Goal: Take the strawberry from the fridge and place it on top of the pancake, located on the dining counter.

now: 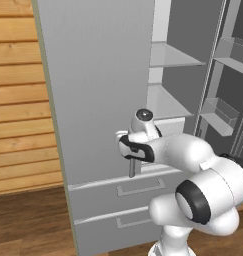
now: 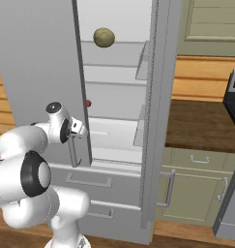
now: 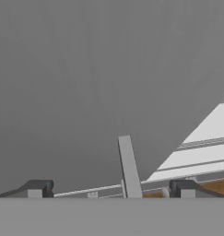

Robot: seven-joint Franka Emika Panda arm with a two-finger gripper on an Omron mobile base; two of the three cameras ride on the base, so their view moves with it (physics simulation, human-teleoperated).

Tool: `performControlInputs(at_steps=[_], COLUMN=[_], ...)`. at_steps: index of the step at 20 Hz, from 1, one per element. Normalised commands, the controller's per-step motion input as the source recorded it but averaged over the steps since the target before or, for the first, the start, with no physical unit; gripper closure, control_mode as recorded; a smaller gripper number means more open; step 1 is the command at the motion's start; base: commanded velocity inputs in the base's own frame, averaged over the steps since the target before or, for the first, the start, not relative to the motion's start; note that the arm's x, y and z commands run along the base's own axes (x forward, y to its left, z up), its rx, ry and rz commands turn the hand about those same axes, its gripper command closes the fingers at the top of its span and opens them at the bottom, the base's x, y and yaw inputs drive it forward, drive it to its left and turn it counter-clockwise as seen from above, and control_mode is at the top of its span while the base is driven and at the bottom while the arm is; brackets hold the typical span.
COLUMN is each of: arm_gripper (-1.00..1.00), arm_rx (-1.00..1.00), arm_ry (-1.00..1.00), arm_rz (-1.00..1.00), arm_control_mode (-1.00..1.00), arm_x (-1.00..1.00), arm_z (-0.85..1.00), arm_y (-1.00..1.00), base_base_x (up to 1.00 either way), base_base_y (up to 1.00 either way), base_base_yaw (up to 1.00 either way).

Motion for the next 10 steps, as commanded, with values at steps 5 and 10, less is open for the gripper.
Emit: performControlInputs(at_steps=[5, 10], arm_gripper=[1.0, 1.0], arm_rx=[0.0, 0.0], arm_ry=[0.01, 0.0], arm_rz=[0.0, 0.0], arm_control_mode=[-1.0, -1.0], arm_x=[0.01, 0.0], arm_z=[-0.23, -0.2], arm_y=[0.0, 0.0], base_base_x=[0.0, 0.0], base_base_y=[0.0, 0.0], base_base_yaw=[0.0, 0.0])
